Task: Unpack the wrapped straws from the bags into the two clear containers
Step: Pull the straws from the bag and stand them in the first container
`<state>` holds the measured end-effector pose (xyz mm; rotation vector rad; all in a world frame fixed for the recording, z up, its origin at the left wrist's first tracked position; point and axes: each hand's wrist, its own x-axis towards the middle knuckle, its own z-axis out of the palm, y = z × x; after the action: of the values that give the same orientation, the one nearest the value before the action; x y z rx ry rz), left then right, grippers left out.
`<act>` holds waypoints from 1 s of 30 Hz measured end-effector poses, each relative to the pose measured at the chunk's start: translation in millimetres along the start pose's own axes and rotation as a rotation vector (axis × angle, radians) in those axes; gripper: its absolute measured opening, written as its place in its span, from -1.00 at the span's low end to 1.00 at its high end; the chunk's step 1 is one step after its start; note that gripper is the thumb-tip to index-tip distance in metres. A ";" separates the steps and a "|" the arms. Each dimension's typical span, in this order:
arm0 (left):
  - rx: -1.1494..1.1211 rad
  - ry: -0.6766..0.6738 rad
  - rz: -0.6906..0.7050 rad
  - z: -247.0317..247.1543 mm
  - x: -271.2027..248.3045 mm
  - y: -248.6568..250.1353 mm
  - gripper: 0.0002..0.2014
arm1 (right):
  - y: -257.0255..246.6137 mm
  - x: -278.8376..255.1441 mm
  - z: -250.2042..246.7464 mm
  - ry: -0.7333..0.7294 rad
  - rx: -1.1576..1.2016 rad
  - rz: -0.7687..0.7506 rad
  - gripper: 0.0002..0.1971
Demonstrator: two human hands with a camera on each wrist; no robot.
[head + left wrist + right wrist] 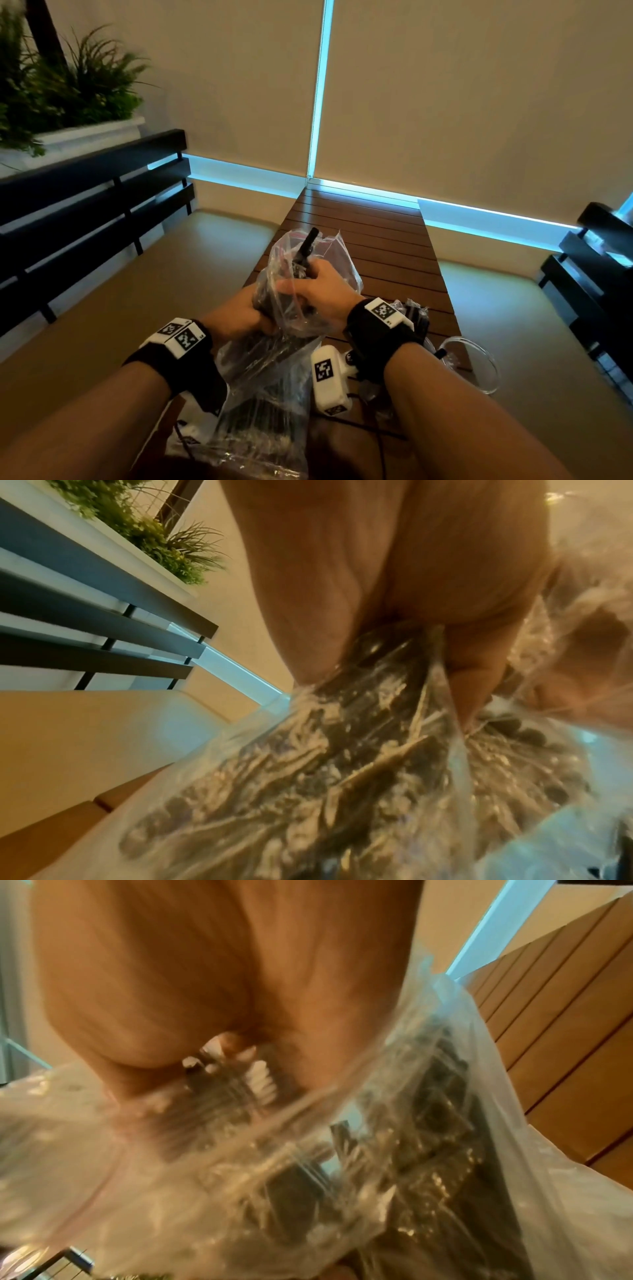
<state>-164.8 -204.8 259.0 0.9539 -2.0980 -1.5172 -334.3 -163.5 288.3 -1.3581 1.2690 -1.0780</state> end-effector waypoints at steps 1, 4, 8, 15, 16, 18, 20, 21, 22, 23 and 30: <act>-0.013 -0.019 -0.010 -0.3 -0.5 -0.2 -0.44 | -2.5 -0.2 -0.3 0.009 -0.017 -0.030 -0.60; -0.085 -0.060 -0.038 -5.5 -2.6 0.3 -0.42 | -7.3 -1.5 -5.9 0.033 -0.030 -0.100 -0.79; -0.242 -0.037 -0.042 -11.3 -7.8 -7.1 -0.36 | -7.4 0.2 -10.7 -0.091 0.101 0.010 -0.80; -0.306 -0.052 -0.075 -5.1 -10.9 -10.8 -0.26 | -21.2 -1.6 -1.3 -0.238 -0.158 0.108 -0.77; -0.262 -0.050 -0.096 -6.6 -11.6 -11.1 -0.29 | -22.3 -0.2 0.5 -0.237 -0.231 0.089 -0.76; -0.128 -0.053 -0.106 -10.6 -13.3 -9.1 -0.24 | -22.4 2.4 4.9 -0.232 -0.359 0.011 -0.75; 0.094 -0.055 -0.101 -16.6 -17.6 -0.2 -0.18 | -18.9 4.3 7.8 -0.188 -0.433 -0.058 -0.82; 0.181 -0.048 -0.095 -21.4 -22.1 7.8 -0.16 | -17.4 4.5 8.2 -0.146 -0.449 -0.077 -0.88; 0.192 -0.048 -0.084 -27.1 -27.8 18.1 -0.12 | -15.0 4.8 8.3 -0.092 -0.472 -0.098 -0.92; 0.124 -0.031 -0.059 -33.3 -32.9 29.5 -0.02 | -13.8 5.7 8.4 -0.034 -0.506 -0.124 -0.95; 0.165 0.233 -0.016 -32.2 -36.5 97.4 -0.71 | -14.8 10.6 25.3 0.146 -0.592 -0.212 -0.78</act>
<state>-147.8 -182.3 364.2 1.1491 -2.0725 -1.1893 -306.3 -172.2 299.0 -1.9162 1.6629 -0.9936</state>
